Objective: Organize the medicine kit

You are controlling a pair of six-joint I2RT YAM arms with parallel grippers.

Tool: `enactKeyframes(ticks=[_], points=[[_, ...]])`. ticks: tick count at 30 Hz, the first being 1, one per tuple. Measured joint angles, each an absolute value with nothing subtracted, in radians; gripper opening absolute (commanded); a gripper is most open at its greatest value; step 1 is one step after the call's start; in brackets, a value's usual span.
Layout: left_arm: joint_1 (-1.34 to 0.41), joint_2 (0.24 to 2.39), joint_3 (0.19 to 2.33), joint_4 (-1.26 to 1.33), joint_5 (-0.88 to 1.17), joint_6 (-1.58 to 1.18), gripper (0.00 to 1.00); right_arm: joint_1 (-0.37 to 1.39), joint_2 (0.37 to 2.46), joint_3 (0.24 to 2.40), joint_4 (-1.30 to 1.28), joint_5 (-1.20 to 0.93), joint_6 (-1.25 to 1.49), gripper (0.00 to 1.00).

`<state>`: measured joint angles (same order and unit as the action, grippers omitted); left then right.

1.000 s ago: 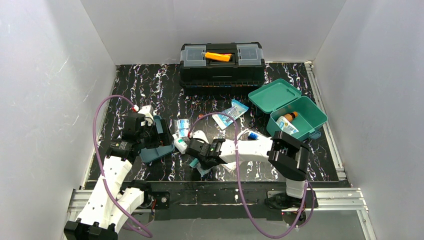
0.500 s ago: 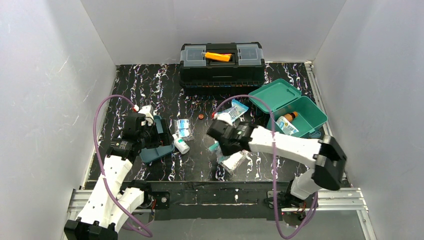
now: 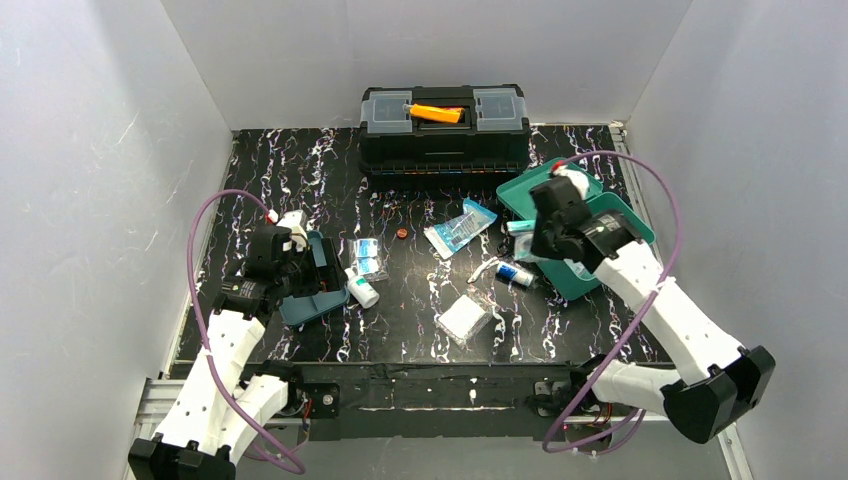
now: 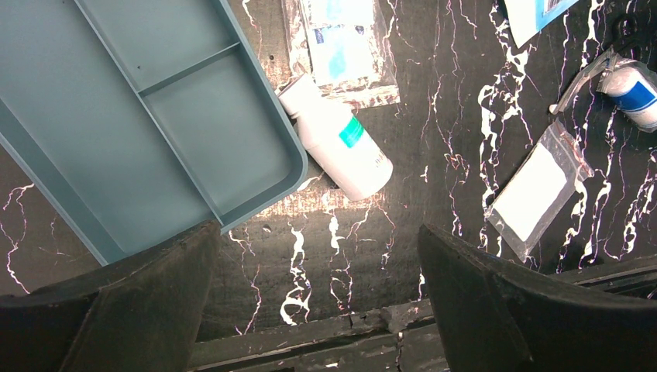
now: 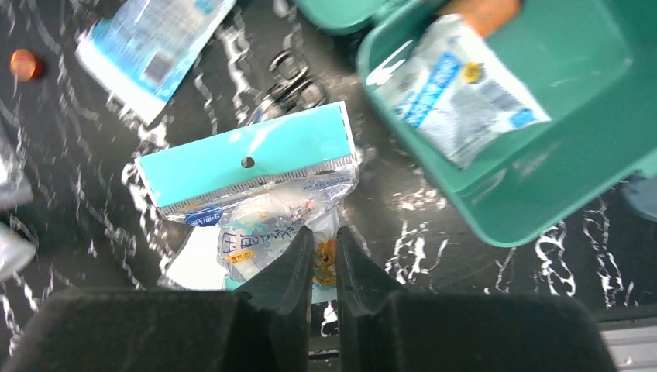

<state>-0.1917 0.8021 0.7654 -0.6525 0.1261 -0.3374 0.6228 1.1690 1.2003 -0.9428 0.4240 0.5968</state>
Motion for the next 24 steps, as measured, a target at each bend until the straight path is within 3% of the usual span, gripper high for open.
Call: enactKeyframes(ticks=[13, 24], points=[[-0.192, 0.802, 0.765, -0.653, 0.126, -0.337, 0.99, 0.108, 1.159, 1.16, -0.909, 0.338, 0.551, 0.01], [-0.192, 0.8, 0.765, -0.653, 0.127, -0.337, 1.0, -0.079, 1.32, 1.136, -0.834, 0.315, 0.623, 0.01]])
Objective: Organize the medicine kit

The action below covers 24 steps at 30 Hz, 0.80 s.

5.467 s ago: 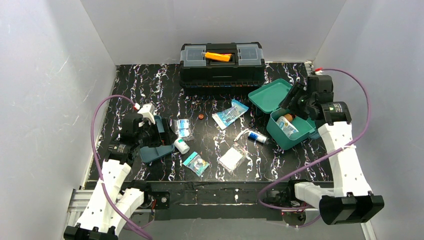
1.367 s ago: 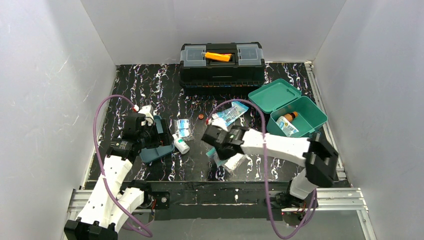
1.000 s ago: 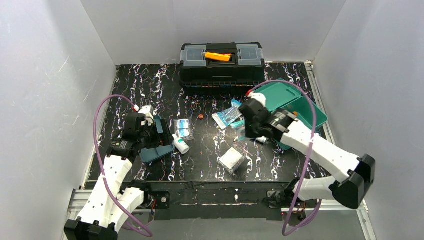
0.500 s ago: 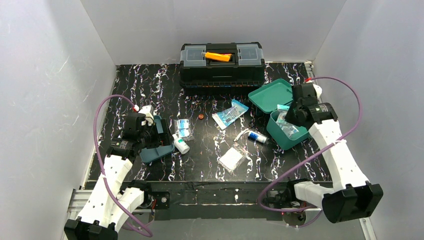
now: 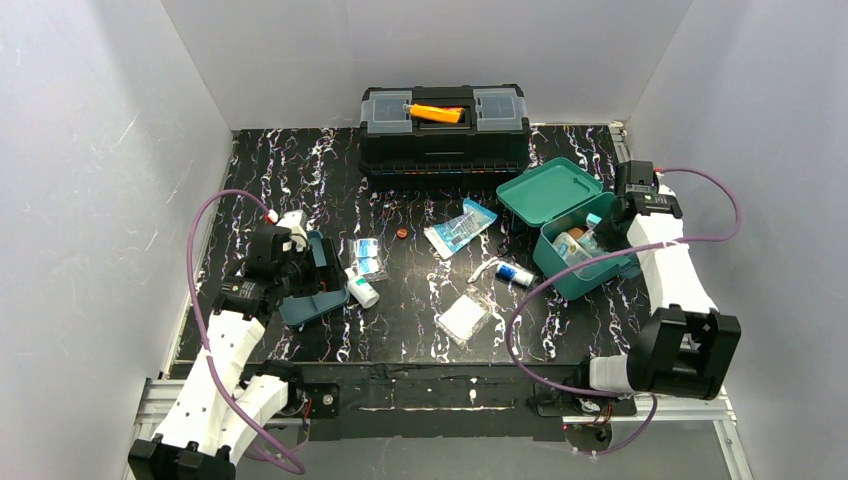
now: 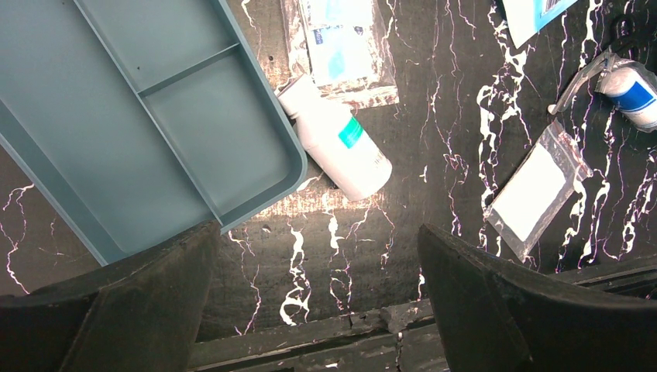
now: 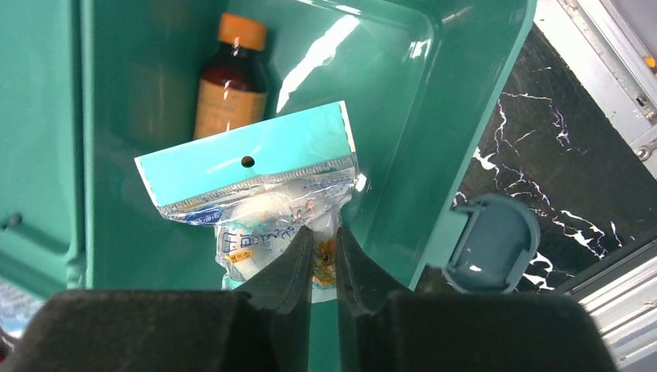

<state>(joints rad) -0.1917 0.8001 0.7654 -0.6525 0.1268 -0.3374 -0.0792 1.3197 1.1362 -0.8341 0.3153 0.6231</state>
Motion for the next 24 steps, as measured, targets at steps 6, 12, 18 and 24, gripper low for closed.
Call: enactKeyframes(ticks=[6, 12, 18, 24], points=[[-0.192, 0.793, 0.765, -0.652, 0.127, -0.337, 1.0, -0.145, 1.405, 1.136, -0.815, 0.327, 0.669, 0.01], [-0.192, 0.79, 0.765, -0.653, 0.128, -0.337, 0.99, -0.184, 1.468, 1.136, -0.812, 0.333, 0.692, 0.29], [-0.192, 0.788, 0.765, -0.653, 0.131, -0.339, 1.0, -0.188, 1.473, 1.139, -0.812, 0.334, 0.701, 0.48], [-0.192, 0.788, 0.765, -0.653, 0.133, -0.34, 1.0, -0.187, 1.447, 1.165, -0.824, 0.337, 0.699, 0.5]])
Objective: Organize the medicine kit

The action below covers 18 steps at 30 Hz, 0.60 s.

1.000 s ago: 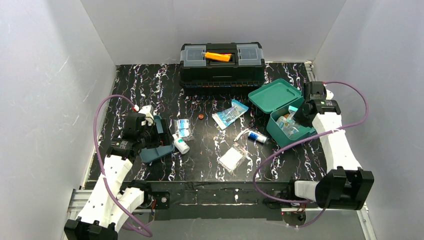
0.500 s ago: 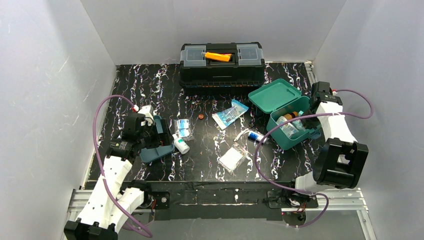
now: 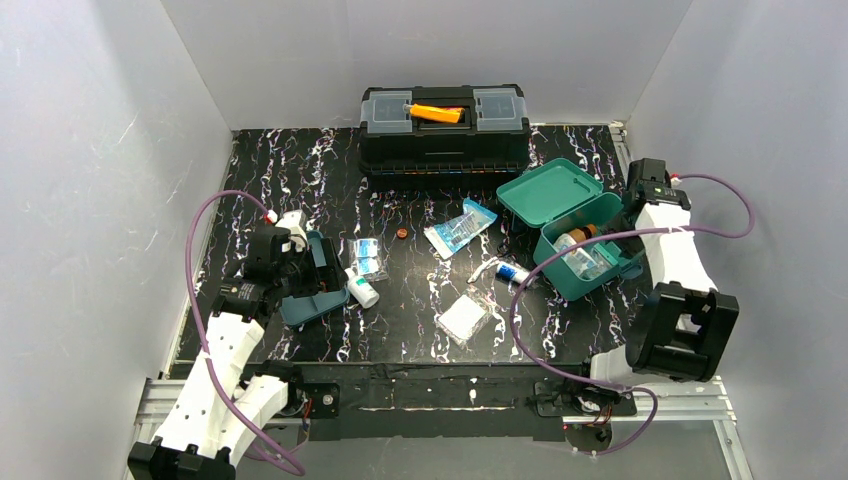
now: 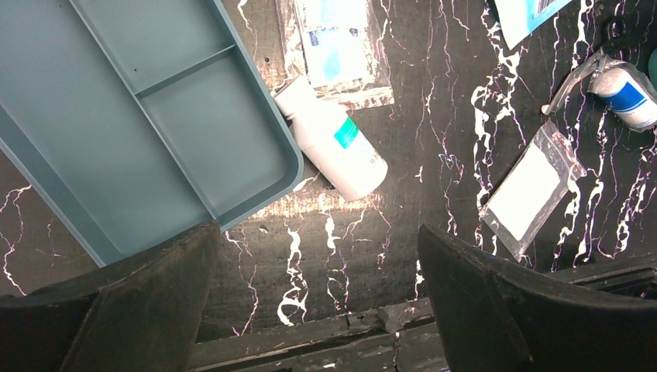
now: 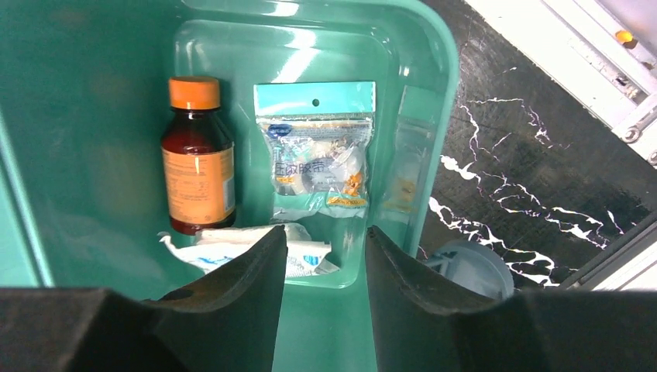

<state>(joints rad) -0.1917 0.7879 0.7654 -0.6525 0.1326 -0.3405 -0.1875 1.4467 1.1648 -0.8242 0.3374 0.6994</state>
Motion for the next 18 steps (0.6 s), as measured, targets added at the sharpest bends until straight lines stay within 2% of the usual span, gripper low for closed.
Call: enactKeyframes(ticks=[18], points=[[-0.192, 0.785, 0.765, -0.652, 0.139, -0.34, 1.0, -0.135, 1.176, 1.238, -0.849, 0.142, 0.511, 0.63]])
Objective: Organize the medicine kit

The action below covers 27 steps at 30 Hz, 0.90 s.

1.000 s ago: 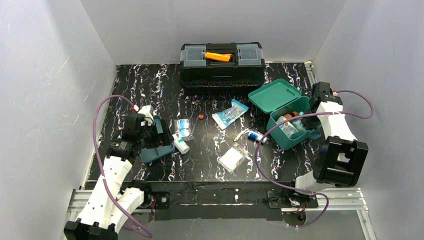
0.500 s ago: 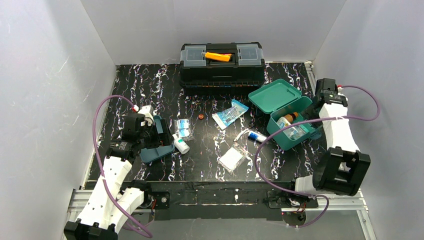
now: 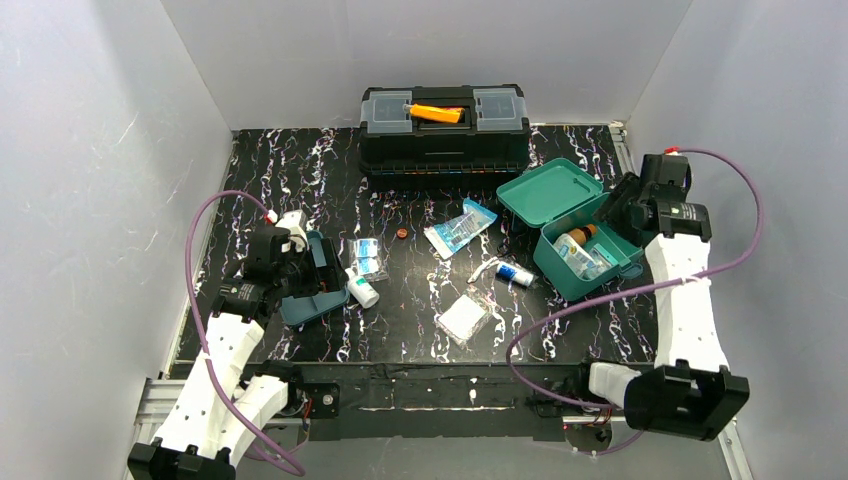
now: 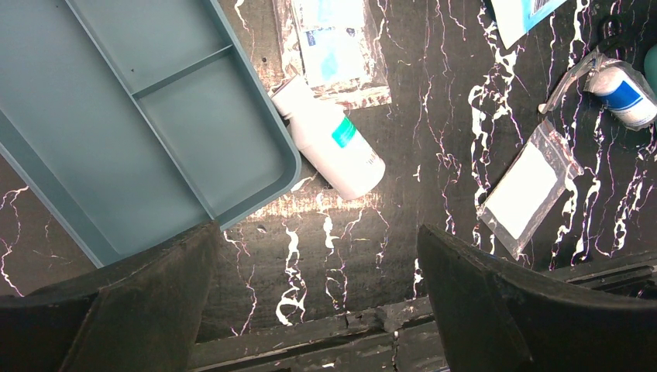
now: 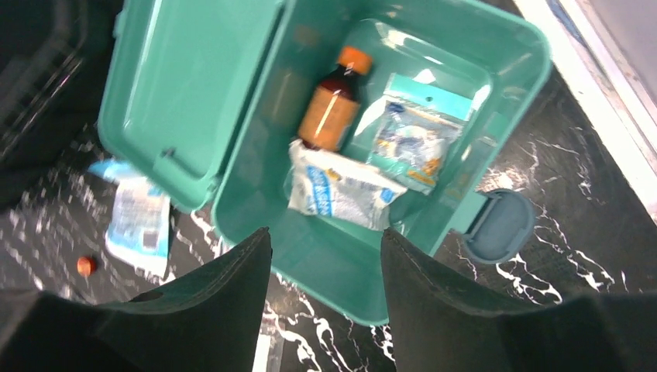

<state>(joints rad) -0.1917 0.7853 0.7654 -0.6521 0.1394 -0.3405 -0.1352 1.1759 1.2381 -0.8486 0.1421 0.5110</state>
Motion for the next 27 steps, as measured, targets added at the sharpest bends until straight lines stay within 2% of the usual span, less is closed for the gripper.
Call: enactKeyframes(ticks=[11, 19, 27], points=[[-0.192, 0.788, 0.765, -0.652, 0.139, -0.34, 1.0, 0.101, 1.085, 1.238, -0.824, -0.016, 0.337, 0.71], [-0.192, 0.791, 0.765, -0.652, 0.141, -0.34, 0.99, 0.281, 1.12, 1.237, -0.802, -0.104, 0.202, 0.8], [-0.192, 0.791, 0.765, -0.652, 0.141, -0.34, 0.99, 0.375, 1.18, 1.217, -0.781, -0.142, 0.059, 0.87]])
